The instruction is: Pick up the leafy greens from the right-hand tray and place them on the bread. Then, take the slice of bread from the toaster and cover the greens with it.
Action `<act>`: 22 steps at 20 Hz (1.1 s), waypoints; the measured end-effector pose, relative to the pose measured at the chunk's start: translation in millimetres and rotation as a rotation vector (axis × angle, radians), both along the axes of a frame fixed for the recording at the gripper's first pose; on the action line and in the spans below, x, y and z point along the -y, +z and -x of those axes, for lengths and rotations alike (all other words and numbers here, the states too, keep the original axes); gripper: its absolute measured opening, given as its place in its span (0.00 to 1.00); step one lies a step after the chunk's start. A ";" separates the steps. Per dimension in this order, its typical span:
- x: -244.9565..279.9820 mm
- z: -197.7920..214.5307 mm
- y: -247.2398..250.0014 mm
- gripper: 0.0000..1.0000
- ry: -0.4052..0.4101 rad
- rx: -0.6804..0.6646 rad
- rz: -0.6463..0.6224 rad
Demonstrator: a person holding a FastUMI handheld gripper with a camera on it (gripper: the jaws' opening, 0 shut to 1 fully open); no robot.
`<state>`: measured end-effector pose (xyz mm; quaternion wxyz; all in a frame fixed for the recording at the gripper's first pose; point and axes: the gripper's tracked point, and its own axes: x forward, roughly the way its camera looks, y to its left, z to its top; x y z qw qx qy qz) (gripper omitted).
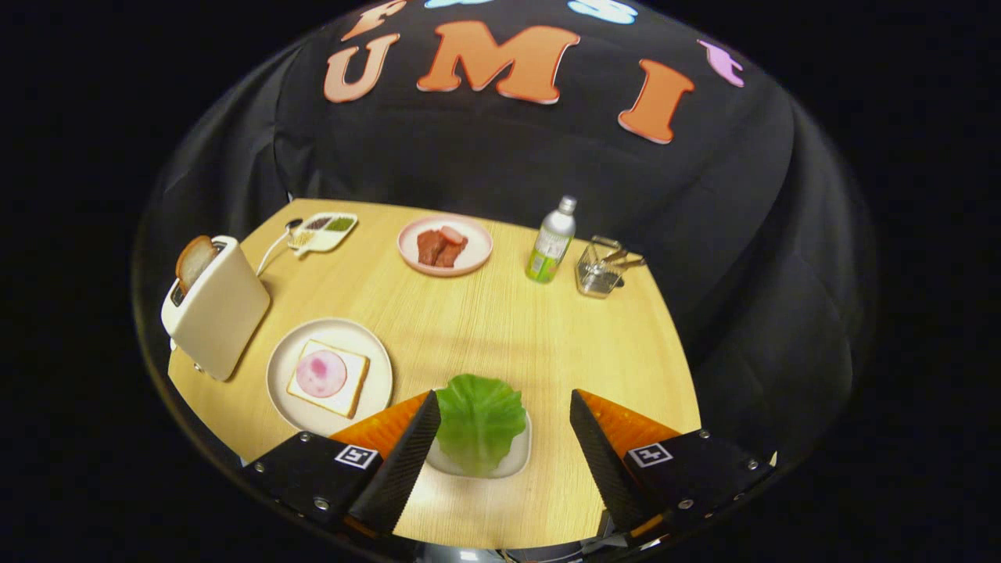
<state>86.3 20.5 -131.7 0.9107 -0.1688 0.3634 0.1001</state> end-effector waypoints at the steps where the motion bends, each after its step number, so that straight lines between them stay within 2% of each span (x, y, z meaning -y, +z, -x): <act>1: -1.2 1.7 -13.3 1.00 0.001 -0.073 0.003; 5: 7.5 -12.8 -61.3 1.00 -0.009 -0.279 0.080; 8: 4.8 -12.9 -98.6 1.00 -0.032 -0.403 0.078; 17: 4.1 -12.2 -148.1 1.00 -0.098 -0.554 0.034; 19: 3.0 -10.6 -153.4 0.96 -0.108 -0.564 0.018; 22: 1.7 -8.6 -160.5 0.73 -0.105 -0.578 0.011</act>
